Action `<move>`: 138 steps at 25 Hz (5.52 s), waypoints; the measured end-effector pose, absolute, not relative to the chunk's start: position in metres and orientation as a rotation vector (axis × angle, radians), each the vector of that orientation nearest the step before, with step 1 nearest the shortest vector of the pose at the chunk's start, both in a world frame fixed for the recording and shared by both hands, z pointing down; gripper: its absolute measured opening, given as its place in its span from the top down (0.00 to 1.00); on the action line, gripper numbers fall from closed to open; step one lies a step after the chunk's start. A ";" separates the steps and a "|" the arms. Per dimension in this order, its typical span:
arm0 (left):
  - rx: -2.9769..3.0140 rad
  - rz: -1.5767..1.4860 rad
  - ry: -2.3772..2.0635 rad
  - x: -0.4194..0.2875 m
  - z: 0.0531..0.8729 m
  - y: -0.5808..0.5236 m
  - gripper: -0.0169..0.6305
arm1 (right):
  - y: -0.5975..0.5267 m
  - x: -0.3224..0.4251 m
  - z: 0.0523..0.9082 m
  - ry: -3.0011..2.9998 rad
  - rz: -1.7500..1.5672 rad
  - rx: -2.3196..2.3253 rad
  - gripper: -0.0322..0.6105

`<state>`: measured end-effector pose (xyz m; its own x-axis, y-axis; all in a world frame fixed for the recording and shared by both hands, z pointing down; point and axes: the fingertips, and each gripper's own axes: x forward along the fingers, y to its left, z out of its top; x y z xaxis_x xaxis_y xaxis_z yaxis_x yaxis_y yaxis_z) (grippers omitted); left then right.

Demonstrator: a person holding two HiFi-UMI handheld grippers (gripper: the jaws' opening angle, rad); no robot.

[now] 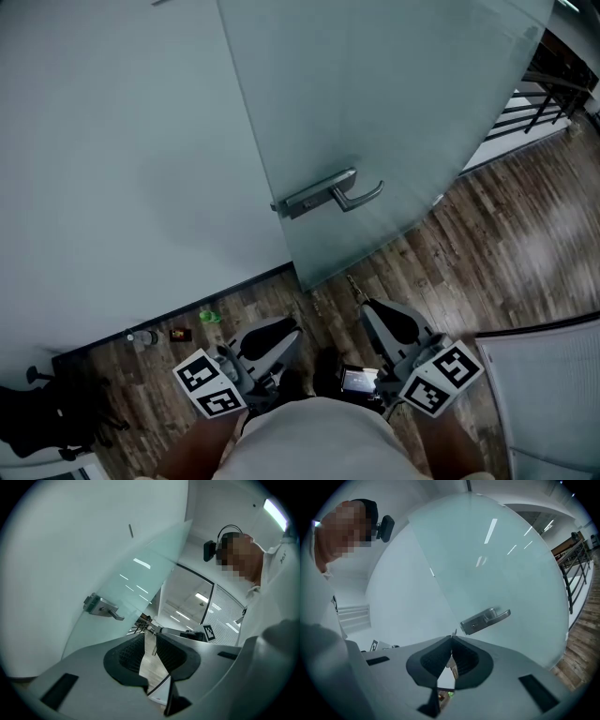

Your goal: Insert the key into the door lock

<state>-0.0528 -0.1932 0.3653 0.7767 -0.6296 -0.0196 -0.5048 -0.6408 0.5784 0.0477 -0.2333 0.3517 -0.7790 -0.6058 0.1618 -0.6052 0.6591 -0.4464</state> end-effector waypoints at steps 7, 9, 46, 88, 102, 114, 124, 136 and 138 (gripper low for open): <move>2.405 -0.295 -0.901 -0.066 0.365 -0.210 0.83 | -0.248 0.033 0.359 2.904 -0.787 -0.995 0.92; 2.405 -0.294 -0.904 -0.073 0.363 -0.213 0.83 | -0.250 0.028 0.355 2.903 -0.775 -1.003 0.92; 2.513 -0.174 -0.960 -0.113 0.353 -0.296 0.81 | -0.304 0.012 0.355 2.910 -0.662 -1.170 0.92; 2.598 -0.085 -0.919 -0.101 0.353 -0.400 0.76 | -0.373 -0.028 0.406 3.169 -0.478 -1.226 0.92; 2.573 -0.107 -0.936 -0.102 0.352 -0.401 0.76 | -0.377 -0.032 0.407 3.190 -0.451 -1.235 0.92; 2.567 -0.110 -0.931 -0.101 0.352 -0.401 0.76 | -0.383 -0.036 0.413 3.181 -0.475 -1.247 0.92; 2.560 -0.122 -0.938 -0.101 0.351 -0.400 0.76 | -0.386 -0.038 0.414 3.181 -0.464 -1.254 0.92; 2.554 -0.123 -0.929 -0.100 0.353 -0.403 0.76 | -0.397 -0.044 0.416 3.184 -0.454 -1.253 0.92; 2.555 -0.126 -0.925 -0.101 0.353 -0.403 0.76 | -0.397 -0.044 0.415 3.174 -0.464 -1.255 0.92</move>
<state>-0.1008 -0.4027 0.3530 0.7748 -0.6297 0.0562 -0.5919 -0.6913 0.4143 -0.0437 -0.3971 0.4155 -0.6950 -0.6159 0.3709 -0.6964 0.7051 -0.1340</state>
